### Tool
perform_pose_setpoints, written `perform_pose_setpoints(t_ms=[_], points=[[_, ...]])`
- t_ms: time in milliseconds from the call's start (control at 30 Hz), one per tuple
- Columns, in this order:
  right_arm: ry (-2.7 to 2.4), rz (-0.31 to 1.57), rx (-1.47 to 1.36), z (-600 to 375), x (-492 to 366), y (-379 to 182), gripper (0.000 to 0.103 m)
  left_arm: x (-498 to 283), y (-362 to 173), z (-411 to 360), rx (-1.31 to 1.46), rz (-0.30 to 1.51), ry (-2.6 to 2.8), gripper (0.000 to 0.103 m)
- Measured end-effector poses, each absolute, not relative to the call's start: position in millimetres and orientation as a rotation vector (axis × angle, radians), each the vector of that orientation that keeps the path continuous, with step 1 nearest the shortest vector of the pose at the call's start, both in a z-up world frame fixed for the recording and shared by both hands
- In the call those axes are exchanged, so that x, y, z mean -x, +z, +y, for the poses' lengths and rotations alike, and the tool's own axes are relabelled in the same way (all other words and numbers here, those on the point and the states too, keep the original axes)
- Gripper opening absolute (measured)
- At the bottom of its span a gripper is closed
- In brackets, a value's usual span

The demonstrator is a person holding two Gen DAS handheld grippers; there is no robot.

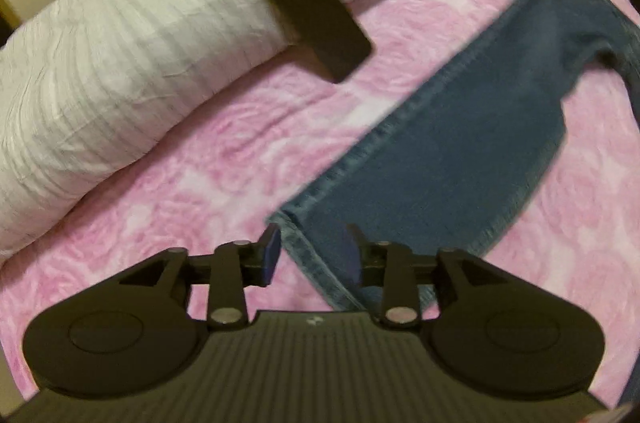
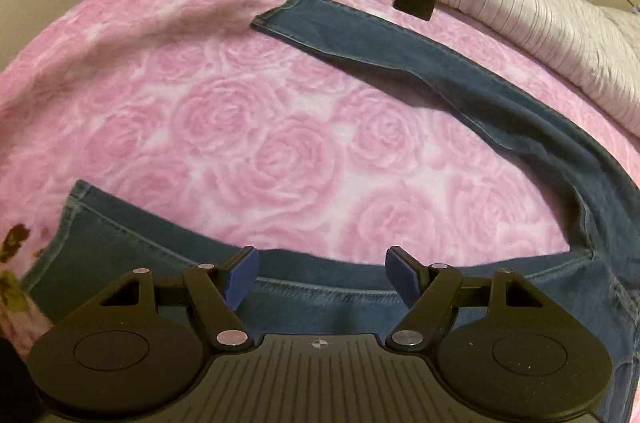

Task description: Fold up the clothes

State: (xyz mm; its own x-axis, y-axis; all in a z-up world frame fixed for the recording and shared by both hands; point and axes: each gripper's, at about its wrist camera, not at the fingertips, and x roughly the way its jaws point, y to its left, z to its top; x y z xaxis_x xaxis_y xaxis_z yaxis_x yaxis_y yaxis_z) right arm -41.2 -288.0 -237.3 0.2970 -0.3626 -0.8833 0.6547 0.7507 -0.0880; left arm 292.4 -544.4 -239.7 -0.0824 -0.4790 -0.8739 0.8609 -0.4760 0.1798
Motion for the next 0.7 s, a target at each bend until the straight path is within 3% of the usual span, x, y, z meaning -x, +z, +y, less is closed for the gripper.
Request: perform_pose_setpoints(t_ms=[133,233,500,567,633,700], points=[[-0.709,1.069,-0.31,-307,41,-244,0.073,-256,-263,-478,-1.369,0.07,-1.91,0.044],[-0.74,1.069,-0.29,-328,41,-250,0.073,-231,-292,-438,-1.508,-0.196,-1.986,0.047],[-0.97,1.118,-0.225,-388,79,-266,0.073,-166,-348,-447,-1.472,-0.428,-1.914,0.04],[-0.991,1.141,-0.167,-403,93,-273,0.073,-154,-355,-454,-1.481,-0.479,-1.873,0.03],[-0.988,1.179,-0.121,-419,108,-280,0.073,-148,-356,-463,-1.507,-0.49,-1.846,0.008],[-0.985,1.211,-0.077,-433,123,-285,0.073,-152,-343,-471,-1.486,-0.458,-1.838,0.005]])
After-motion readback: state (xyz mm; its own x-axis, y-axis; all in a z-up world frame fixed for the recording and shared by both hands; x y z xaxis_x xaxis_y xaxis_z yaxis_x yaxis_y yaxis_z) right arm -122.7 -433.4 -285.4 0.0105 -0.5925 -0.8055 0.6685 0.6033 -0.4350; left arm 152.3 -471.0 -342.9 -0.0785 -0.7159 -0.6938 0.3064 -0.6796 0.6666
